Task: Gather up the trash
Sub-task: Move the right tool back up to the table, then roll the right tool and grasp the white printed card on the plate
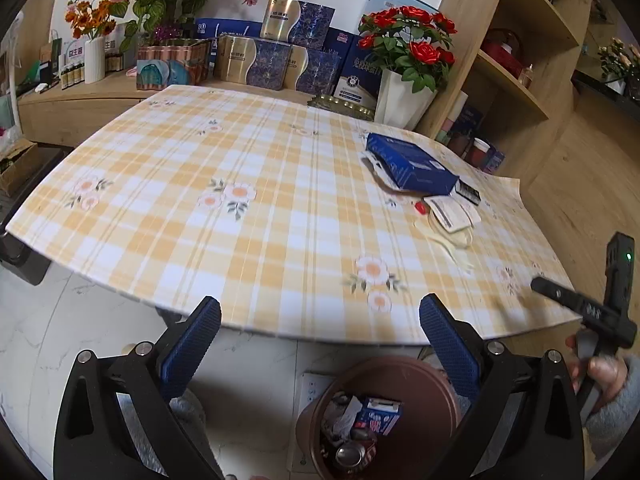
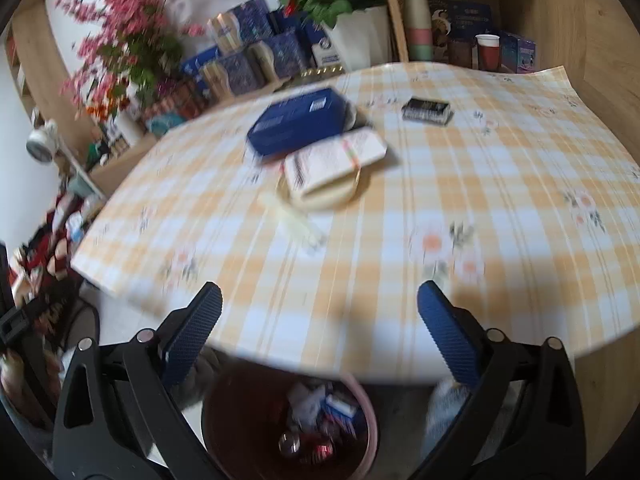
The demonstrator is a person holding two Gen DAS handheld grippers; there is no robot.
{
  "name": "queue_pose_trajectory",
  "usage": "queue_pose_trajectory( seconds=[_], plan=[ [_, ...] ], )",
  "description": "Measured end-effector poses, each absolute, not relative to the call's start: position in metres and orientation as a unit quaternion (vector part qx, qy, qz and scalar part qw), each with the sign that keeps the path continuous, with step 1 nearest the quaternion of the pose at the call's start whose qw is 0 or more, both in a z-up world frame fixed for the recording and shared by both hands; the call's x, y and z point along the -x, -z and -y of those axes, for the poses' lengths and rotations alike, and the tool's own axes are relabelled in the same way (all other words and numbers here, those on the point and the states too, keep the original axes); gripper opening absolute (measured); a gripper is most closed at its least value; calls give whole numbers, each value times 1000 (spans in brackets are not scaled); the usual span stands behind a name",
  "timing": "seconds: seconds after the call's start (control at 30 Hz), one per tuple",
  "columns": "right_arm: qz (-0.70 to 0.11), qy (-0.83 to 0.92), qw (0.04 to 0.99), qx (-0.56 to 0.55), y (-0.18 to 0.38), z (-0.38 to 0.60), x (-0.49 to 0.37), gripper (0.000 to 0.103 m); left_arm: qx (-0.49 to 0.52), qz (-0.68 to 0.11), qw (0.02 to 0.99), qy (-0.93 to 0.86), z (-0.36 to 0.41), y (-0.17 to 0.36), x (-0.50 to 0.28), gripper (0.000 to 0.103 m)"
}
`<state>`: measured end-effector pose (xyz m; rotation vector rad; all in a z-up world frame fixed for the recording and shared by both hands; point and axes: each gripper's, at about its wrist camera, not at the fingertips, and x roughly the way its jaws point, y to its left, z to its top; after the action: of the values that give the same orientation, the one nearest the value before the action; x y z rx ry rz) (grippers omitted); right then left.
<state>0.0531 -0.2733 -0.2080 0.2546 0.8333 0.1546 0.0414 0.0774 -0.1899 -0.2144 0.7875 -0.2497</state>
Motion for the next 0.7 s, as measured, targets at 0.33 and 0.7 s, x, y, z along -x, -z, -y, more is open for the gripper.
queue_pose_trajectory(
  seconds=[0.33,0.7],
  plan=[
    [-418,-79,869,-254,236,308,-163,69,112,-386,910,106,-74,185,-79,97],
    [-422,-72,814,-392,276,330,-226,27,153,-425,883,127,-76,201,-108,70]
  ],
)
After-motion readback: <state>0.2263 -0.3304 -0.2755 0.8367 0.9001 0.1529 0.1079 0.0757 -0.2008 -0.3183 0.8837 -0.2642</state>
